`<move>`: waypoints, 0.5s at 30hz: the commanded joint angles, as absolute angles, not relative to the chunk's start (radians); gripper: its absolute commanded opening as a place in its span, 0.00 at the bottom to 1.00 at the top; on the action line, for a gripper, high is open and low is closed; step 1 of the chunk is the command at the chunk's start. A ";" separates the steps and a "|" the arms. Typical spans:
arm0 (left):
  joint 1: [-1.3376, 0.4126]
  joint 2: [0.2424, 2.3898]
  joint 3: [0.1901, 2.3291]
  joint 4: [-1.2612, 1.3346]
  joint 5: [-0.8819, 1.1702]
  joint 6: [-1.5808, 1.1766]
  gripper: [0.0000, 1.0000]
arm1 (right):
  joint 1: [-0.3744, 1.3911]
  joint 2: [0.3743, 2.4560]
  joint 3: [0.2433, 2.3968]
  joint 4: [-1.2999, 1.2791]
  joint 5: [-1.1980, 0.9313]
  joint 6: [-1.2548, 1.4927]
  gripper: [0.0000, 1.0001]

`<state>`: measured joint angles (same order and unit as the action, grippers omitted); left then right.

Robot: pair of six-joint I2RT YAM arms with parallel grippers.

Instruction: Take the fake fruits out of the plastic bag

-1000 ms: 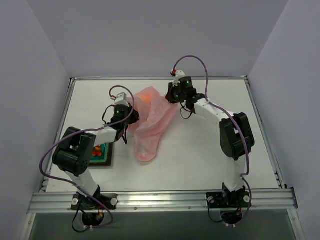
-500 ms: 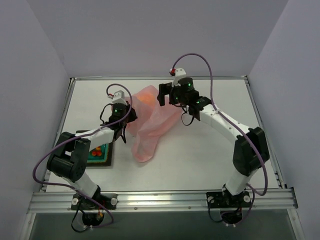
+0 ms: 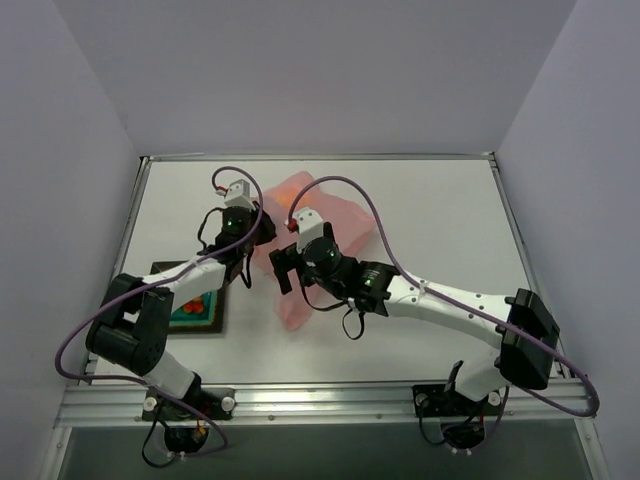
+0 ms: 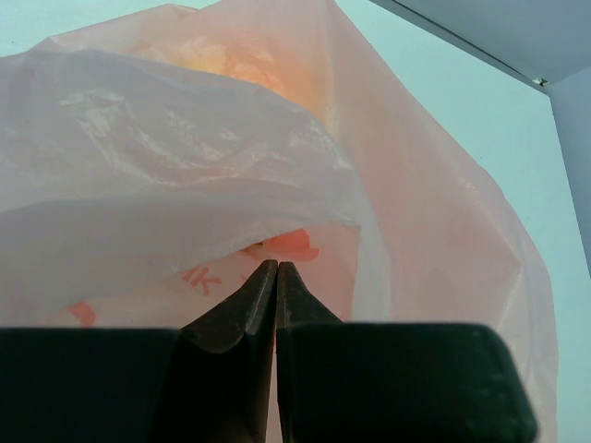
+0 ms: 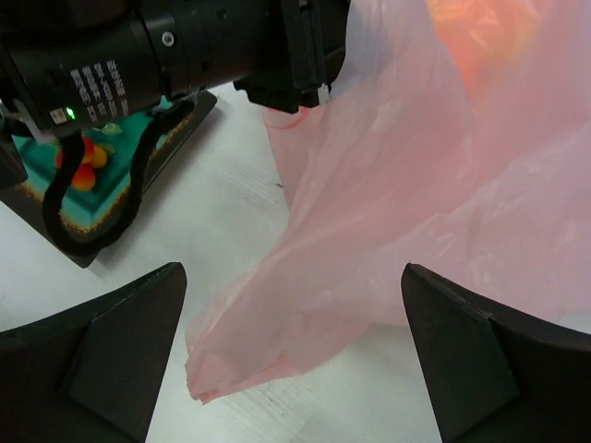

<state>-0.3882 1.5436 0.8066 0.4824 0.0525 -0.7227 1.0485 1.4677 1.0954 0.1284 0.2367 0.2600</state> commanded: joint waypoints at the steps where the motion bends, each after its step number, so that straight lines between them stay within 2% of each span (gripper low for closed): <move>1: -0.391 1.520 0.819 0.512 0.061 -0.735 0.02 | 1.071 1.503 1.098 0.104 0.354 0.288 0.93; 3: -0.391 1.522 0.825 0.499 0.055 -0.723 0.02 | 1.068 1.549 1.112 0.085 0.368 0.259 0.87; 6: -0.391 1.526 0.833 0.485 0.057 -0.713 0.02 | 1.080 1.650 1.199 0.005 0.409 0.229 0.86; 9: -0.391 1.531 0.831 0.480 0.067 -0.703 0.03 | 1.085 1.677 1.207 0.005 0.477 0.212 0.70; 11: -0.391 1.532 0.828 0.477 0.067 -0.693 0.02 | 1.078 1.669 1.203 0.005 0.521 0.201 0.52; 12: -0.391 1.534 0.825 0.479 0.072 -0.692 0.02 | 1.078 1.667 1.200 0.005 0.537 0.198 0.38; 13: -0.391 1.537 0.824 0.479 0.077 -0.690 0.02 | 1.077 1.664 1.198 0.005 0.546 0.198 0.14; 15: -0.393 1.539 0.821 0.489 0.086 -0.683 0.02 | 1.074 1.649 1.195 0.005 0.551 0.202 0.01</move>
